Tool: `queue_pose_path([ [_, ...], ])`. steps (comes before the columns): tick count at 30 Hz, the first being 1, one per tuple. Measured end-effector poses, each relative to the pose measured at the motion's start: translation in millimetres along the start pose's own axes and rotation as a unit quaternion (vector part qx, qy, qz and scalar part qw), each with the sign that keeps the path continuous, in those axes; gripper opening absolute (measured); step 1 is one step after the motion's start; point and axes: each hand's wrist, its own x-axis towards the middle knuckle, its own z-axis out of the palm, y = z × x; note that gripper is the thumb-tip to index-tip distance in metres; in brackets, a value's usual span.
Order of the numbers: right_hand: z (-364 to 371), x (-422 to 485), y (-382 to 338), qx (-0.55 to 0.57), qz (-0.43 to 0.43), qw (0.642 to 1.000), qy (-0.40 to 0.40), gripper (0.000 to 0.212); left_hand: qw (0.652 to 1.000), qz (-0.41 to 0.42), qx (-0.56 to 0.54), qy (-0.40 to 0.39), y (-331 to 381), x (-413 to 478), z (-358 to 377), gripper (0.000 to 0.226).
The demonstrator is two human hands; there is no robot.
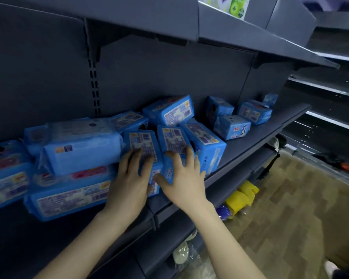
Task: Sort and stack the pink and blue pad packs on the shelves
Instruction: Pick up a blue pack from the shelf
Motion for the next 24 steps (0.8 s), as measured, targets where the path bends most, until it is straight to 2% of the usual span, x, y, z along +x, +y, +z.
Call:
queue_pose_path([
  [5,-6,12,14,-0.06,0.004,0.998,-0.021,0.056,1.0,0.003,-0.005,0.018,3,11,13,0.091],
  [8,-5,20,25,-0.09,0.007,0.996,-0.002,0.056,1.0,-0.003,-0.007,0.015,6,16,18,0.09],
  [12,4,35,40,-0.07,-0.016,0.994,0.088,0.066,1.0,-0.014,-0.014,0.012,10,25,27,0.09],
  [17,10,48,57,-0.052,-0.044,0.991,0.113,0.078,0.999,-0.028,-0.012,0.012,19,34,35,0.088],
  [24,9,68,80,-0.004,-0.077,0.989,0.127,0.075,0.999,-0.051,-0.008,0.013,34,52,50,0.086],
])
